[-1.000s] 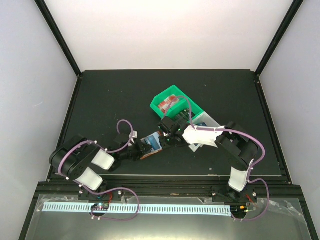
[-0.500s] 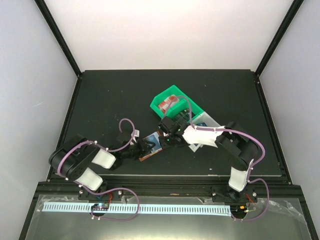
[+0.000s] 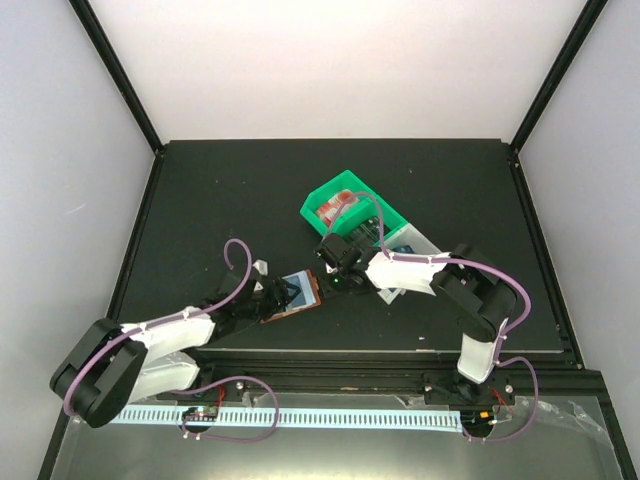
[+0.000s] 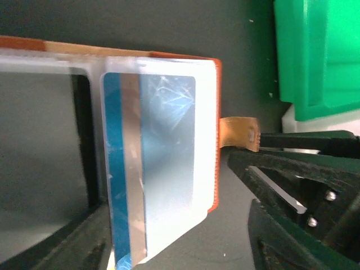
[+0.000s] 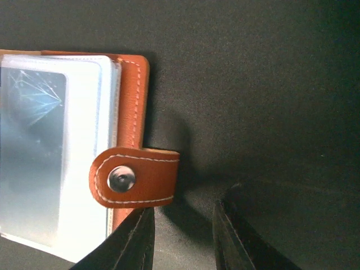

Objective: Put the credit cards into the card holder
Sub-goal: Insert the credit card into the card holder.

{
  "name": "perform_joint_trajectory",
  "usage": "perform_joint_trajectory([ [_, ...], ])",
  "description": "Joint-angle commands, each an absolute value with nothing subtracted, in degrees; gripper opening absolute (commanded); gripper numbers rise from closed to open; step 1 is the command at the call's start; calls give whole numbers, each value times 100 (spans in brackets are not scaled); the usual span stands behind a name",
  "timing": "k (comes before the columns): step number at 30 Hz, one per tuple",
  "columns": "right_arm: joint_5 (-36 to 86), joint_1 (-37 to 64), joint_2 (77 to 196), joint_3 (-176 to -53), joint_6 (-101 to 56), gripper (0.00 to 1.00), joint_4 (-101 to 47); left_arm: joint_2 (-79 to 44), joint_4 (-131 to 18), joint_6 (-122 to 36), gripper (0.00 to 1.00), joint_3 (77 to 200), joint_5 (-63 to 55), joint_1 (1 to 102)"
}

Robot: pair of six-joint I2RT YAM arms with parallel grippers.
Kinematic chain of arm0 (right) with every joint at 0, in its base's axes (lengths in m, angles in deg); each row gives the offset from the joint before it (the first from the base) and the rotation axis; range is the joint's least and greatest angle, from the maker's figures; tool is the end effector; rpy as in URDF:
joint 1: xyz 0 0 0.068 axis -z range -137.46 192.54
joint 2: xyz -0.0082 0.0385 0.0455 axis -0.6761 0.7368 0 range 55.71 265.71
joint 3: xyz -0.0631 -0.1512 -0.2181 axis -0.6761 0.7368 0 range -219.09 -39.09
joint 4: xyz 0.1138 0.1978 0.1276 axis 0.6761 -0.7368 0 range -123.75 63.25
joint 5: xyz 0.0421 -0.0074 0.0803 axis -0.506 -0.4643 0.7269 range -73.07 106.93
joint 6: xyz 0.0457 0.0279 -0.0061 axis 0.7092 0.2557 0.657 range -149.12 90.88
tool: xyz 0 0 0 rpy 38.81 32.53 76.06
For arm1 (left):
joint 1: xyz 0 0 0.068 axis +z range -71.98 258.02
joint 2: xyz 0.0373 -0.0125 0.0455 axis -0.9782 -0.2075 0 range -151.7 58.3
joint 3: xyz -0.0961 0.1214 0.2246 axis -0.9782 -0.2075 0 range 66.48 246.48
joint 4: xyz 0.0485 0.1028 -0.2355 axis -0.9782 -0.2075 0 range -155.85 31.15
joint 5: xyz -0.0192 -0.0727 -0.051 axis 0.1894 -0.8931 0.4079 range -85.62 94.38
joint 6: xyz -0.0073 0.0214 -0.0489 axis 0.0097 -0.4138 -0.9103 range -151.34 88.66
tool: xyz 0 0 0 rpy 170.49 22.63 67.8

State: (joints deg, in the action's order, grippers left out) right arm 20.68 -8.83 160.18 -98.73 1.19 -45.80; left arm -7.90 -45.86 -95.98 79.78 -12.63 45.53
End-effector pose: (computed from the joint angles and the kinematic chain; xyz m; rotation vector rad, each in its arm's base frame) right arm 0.2168 0.2751 0.1406 -0.5321 2.7462 0.4937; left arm 0.1563 -0.1119 0.1265 -0.5321 2.4863 -1.1400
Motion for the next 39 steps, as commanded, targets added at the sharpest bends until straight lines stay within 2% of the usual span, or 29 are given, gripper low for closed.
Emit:
perform_joint_trajectory([
  [1, 2163, -909, 15942, -9760, 60, 32, -4714, -644, -5506, -9327, 62, 8186, -898, 4532],
  [6, 2207, -910, 15831, -9780, 42, 31, -4705, -919, -5441, -9176, 48, 8299, -1008, 4529],
  [12, 2546, -908, 15827, -9728, -47, 30, -4556, -1350, -5106, -8742, 45, 8510, -1464, 4523],
  [21, 2610, -910, 16091, -9839, -165, 26, -4626, -1711, -5249, -8015, 64, 8991, -1922, 4447],
  [27, 2052, -913, 15852, -9827, -74, 26, -4755, -1901, -5757, -7659, 70, 9290, -1904, 4435],
  [33, 1770, -876, 15400, -9666, 31, 27, -4799, -1337, -6376, -7589, 78, 9453, -1657, 4430],
  [39, 1914, -877, 15142, -9631, 50, 28, -4797, -1095, -6958, -7621, 80, 9512, -1306, 4435],
])
